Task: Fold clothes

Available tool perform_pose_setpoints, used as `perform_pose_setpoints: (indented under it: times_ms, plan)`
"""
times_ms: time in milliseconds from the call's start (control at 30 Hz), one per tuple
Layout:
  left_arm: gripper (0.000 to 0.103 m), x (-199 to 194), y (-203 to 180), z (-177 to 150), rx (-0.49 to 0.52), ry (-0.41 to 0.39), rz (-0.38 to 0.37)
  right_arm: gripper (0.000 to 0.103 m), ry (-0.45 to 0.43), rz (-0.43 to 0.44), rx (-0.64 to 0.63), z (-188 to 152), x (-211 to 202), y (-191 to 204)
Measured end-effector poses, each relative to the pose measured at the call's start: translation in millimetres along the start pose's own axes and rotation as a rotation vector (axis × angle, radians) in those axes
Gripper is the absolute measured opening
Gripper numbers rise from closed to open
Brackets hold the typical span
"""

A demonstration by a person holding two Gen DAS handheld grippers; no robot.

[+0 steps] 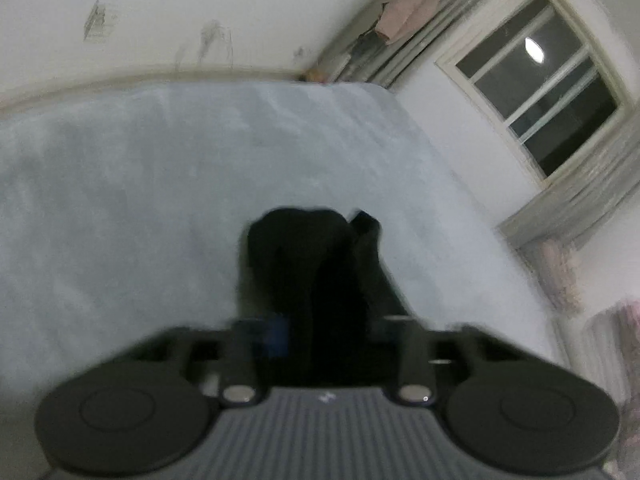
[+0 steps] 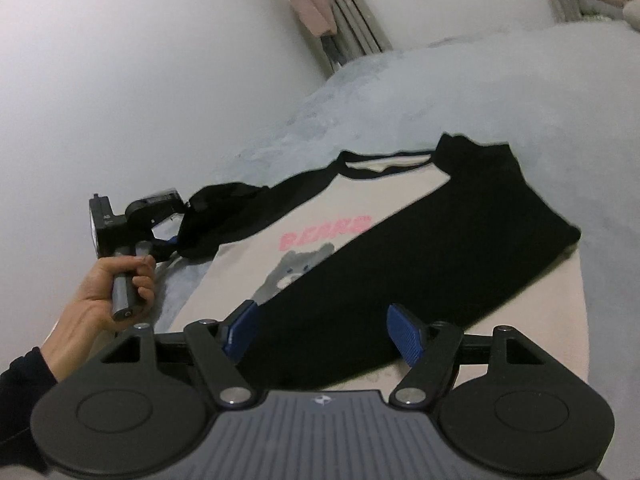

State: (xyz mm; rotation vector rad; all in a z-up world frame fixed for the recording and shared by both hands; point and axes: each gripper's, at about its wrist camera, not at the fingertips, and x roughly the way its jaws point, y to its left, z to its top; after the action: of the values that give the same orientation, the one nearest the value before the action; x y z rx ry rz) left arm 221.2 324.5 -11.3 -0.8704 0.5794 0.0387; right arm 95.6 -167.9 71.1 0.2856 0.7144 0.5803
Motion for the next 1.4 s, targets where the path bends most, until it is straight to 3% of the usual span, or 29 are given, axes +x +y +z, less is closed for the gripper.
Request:
perform_pose_setpoints:
  times_ms: [67, 133, 200, 267, 333, 367, 400, 433, 467, 533, 600, 667, 800, 900, 1033, 1167, 1233, 1300, 1400]
  plan:
    - [0.013, -5, 0, -1, -0.070, -0.014, -0.086, 0.070, -0.015, -0.003, 0.004, 1, -4, -2]
    - [0.012, -19, -23, -5, 0.001, -0.059, -0.153, 0.070, -0.030, -0.004, 0.014, 3, -7, -5]
    - [0.012, -44, -63, -18, 0.144, -0.082, -0.296, 0.070, -0.044, -0.011, 0.022, 6, -12, -8]
    - [0.018, -80, -113, -48, 0.406, -0.074, -0.472, 0.070, -0.066, -0.018, 0.031, 9, -18, -12]
    - [0.041, -114, -152, -92, 0.755, -0.044, -0.582, 0.070, -0.084, -0.029, 0.049, 11, -25, -19]
    - [0.069, -130, -167, -124, 0.978, -0.013, -0.634, 0.070, -0.093, -0.035, 0.061, 13, -28, -24]
    - [0.095, -132, -172, -147, 1.101, 0.038, -0.646, 0.070, -0.102, -0.041, 0.072, 14, -31, -28]
    - [0.098, -134, -178, -169, 1.221, 0.090, -0.655, 0.070, -0.108, -0.047, 0.084, 15, -34, -33]
    - [0.096, -128, -179, -186, 1.272, 0.161, -0.638, 0.070, -0.110, -0.054, 0.096, 16, -36, -37]
    - [0.093, -110, -176, -197, 1.259, 0.276, -0.586, 0.071, -0.104, -0.082, 0.103, 16, -38, -45]
    - [0.095, -97, -169, -189, 1.185, 0.309, -0.533, 0.071, -0.090, -0.112, 0.094, 16, -37, -49]
    - [0.099, -89, -158, -167, 1.053, 0.303, -0.495, 0.071, -0.080, -0.120, 0.082, 16, -36, -49]
    - [0.103, -71, -118, -110, 0.652, 0.319, -0.536, 0.072, -0.065, -0.115, 0.056, 16, -33, -45]
    - [0.103, -56, -96, -84, 0.468, 0.277, -0.474, 0.073, -0.055, -0.119, 0.036, 15, -30, -40]
    - [0.103, -26, -98, -92, 0.426, 0.283, -0.359, 0.074, -0.050, -0.104, 0.033, 13, -28, -35]
    - [0.103, -3, -104, -105, 0.425, 0.290, -0.307, 0.074, -0.042, -0.094, 0.021, 11, -26, -30]
    - [0.095, 7, -105, -108, 0.421, 0.289, -0.273, 0.074, -0.039, -0.094, 0.015, 10, -25, -29]
    - [0.042, 17, -106, -111, 0.433, 0.304, -0.239, 0.074, -0.035, -0.093, 0.011, 10, -24, -28]
    - [0.020, 19, -107, -116, 0.454, 0.310, -0.203, 0.074, -0.030, -0.092, 0.012, 9, -23, -28]
